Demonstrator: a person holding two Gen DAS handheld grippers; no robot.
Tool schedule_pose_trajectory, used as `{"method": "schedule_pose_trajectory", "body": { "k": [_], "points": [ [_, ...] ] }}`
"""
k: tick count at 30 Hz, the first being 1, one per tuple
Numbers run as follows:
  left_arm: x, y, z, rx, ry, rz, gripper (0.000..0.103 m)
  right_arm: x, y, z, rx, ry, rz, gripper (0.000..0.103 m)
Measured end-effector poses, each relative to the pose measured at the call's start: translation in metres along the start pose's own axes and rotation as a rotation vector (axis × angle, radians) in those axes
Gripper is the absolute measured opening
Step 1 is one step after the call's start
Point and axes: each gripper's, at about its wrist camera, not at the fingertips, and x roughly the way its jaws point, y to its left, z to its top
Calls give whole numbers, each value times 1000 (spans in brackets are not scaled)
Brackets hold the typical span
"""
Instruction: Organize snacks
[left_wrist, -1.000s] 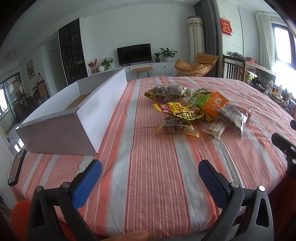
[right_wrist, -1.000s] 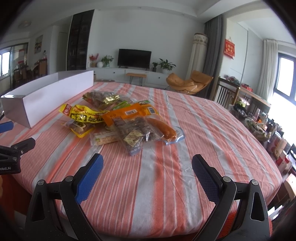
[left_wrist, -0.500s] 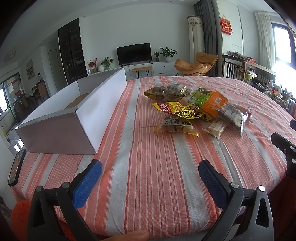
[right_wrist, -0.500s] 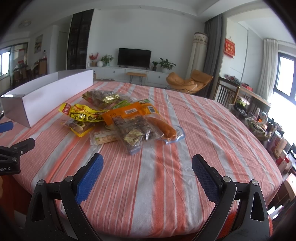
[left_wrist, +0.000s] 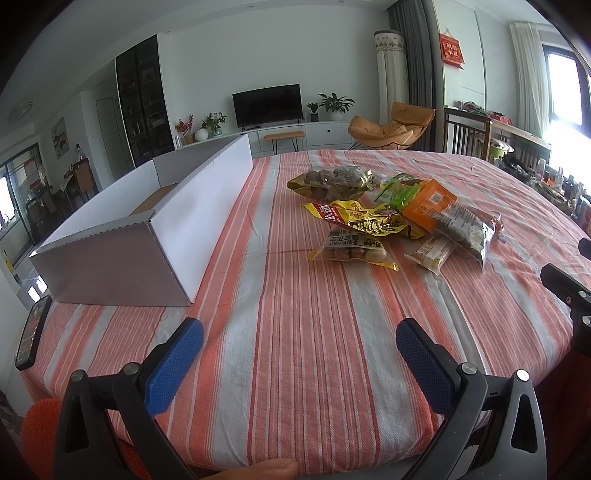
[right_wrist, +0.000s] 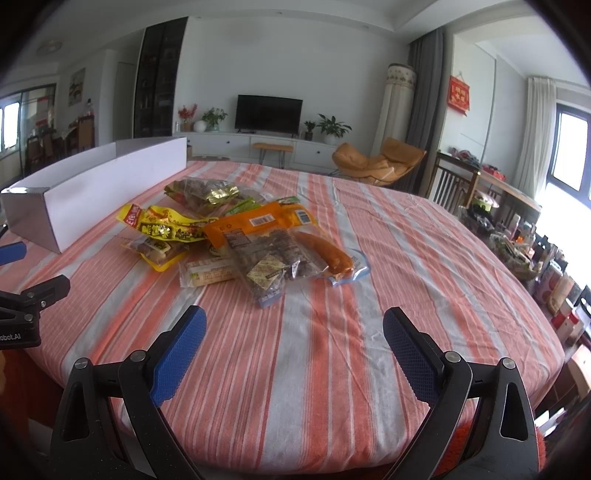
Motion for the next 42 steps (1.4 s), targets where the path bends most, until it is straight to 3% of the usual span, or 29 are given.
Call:
{"method": "schedule_pose_trajectory", "body": {
  "k": [8,23,42],
  "points": [
    [7,-1,-4,-4,30,-5,103,1,-1,-2,4,3,1,98],
    [41,0,-18,-4,210,-22,103,9,-8,-6,34,55,16,98],
    [52,9,-19,-40,259,-67,103,42,-14,-22,92,252,85,98]
  ]
}}
